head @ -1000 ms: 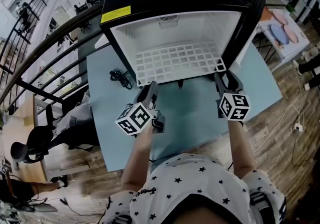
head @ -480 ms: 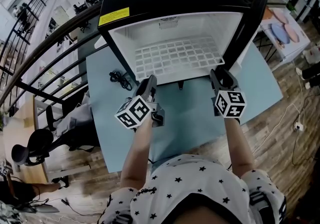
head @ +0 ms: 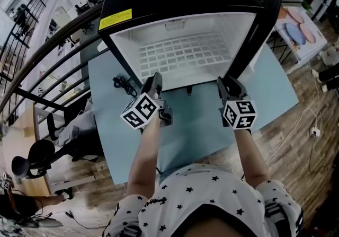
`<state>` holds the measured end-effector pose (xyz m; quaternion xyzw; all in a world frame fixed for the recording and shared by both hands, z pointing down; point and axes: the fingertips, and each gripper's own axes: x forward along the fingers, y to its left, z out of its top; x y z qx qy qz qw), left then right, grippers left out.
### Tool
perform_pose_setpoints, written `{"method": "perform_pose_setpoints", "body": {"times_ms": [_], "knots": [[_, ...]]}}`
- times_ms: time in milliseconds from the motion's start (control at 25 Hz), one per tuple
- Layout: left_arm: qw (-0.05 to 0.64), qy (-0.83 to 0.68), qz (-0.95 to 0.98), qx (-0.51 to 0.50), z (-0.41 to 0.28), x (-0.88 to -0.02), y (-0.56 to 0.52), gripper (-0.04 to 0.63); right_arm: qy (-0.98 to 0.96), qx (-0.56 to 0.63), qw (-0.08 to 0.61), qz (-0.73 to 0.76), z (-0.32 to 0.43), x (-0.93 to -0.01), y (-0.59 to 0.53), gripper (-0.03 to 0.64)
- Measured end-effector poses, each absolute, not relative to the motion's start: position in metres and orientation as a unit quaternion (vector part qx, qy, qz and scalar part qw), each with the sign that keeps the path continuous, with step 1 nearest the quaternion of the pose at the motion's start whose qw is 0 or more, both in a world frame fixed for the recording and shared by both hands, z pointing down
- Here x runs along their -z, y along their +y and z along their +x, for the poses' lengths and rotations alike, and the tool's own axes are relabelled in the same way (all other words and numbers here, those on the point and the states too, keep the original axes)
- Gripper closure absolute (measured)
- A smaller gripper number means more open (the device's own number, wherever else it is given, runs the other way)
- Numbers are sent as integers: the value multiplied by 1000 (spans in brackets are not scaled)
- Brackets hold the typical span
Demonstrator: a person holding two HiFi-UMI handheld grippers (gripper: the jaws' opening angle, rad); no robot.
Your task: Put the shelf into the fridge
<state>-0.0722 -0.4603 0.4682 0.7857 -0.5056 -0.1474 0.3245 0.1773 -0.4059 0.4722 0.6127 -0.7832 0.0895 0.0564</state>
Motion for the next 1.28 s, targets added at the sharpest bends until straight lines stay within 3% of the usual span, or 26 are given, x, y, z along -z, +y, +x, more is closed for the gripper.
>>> {"method": "perform_pose_setpoints", "body": {"times_ms": [440, 1280], "knots": [[323, -520, 776, 149, -73, -471, -479, 479, -806, -101, 53, 581, 152, -480, -396, 575], [326, -545, 756, 157, -74, -472, -499, 486, -826, -118, 59, 548, 120, -488, -371, 578]]}}
